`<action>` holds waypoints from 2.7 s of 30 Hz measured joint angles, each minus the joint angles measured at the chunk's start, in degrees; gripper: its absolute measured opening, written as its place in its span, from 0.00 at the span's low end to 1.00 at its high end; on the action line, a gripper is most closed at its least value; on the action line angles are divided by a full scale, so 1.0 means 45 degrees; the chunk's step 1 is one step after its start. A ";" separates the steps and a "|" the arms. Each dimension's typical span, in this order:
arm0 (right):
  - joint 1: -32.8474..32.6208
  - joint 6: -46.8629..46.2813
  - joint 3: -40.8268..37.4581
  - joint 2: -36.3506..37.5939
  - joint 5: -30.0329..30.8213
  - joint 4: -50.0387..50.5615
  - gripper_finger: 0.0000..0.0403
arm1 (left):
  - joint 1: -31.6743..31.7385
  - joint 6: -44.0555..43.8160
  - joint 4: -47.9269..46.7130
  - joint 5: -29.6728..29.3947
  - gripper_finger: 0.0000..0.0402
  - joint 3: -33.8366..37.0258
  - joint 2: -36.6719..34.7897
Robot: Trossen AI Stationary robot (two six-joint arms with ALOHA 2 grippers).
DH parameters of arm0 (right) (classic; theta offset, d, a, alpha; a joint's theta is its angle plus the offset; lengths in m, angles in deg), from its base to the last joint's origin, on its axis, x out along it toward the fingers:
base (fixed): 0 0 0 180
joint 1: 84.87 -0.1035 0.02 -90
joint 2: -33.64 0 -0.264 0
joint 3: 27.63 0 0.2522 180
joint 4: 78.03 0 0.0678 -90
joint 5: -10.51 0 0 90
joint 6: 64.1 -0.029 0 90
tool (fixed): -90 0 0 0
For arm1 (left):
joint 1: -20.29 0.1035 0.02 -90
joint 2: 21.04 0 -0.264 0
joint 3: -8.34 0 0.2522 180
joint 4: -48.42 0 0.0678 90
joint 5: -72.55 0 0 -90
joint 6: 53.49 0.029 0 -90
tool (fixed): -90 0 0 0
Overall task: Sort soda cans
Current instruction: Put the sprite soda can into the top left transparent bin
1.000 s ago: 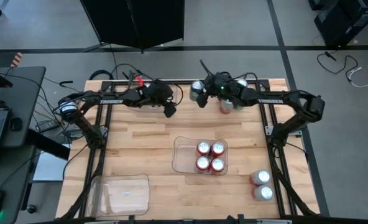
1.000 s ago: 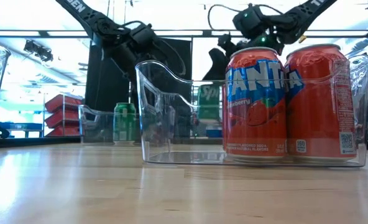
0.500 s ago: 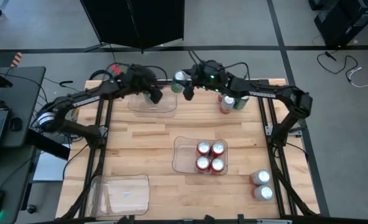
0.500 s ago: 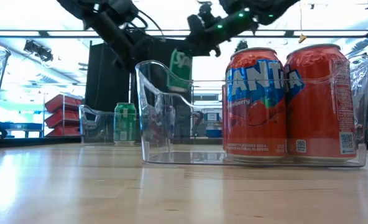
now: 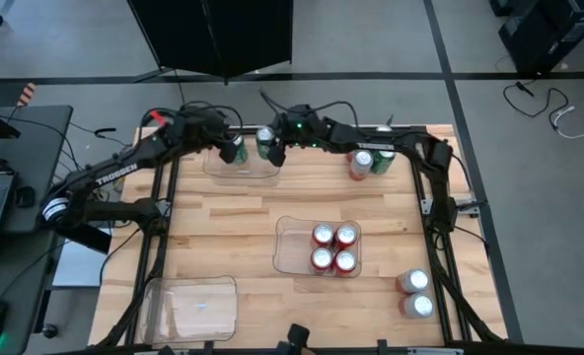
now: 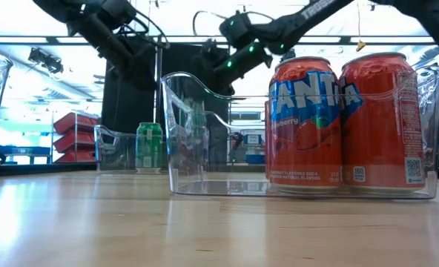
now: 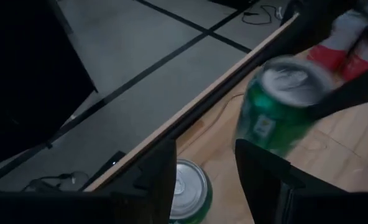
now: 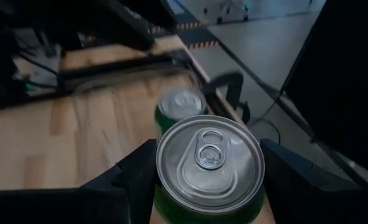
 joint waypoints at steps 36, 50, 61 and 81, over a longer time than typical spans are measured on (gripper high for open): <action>0.0221 -0.0514 0.0015 -0.0930 0.0627 -0.0371 0.79 | -0.0024 -0.0078 0.0771 0.0004 0.42 0.1088 -0.0109; 0.0184 0.0538 -0.0853 0.4245 0.3679 0.6931 0.49 | -0.0029 0.0306 0.1089 0.0431 0.42 0.1088 -0.0109; -0.0103 -0.3033 -0.6700 0.9106 0.5881 0.7250 0.06 | -0.0029 0.0340 0.1411 0.1007 0.42 0.1088 -0.0109; 0.0913 -0.7772 -0.9751 1.1576 0.6578 1.0335 0.89 | -0.0029 0.0340 0.1398 0.1393 0.42 0.1088 -0.0109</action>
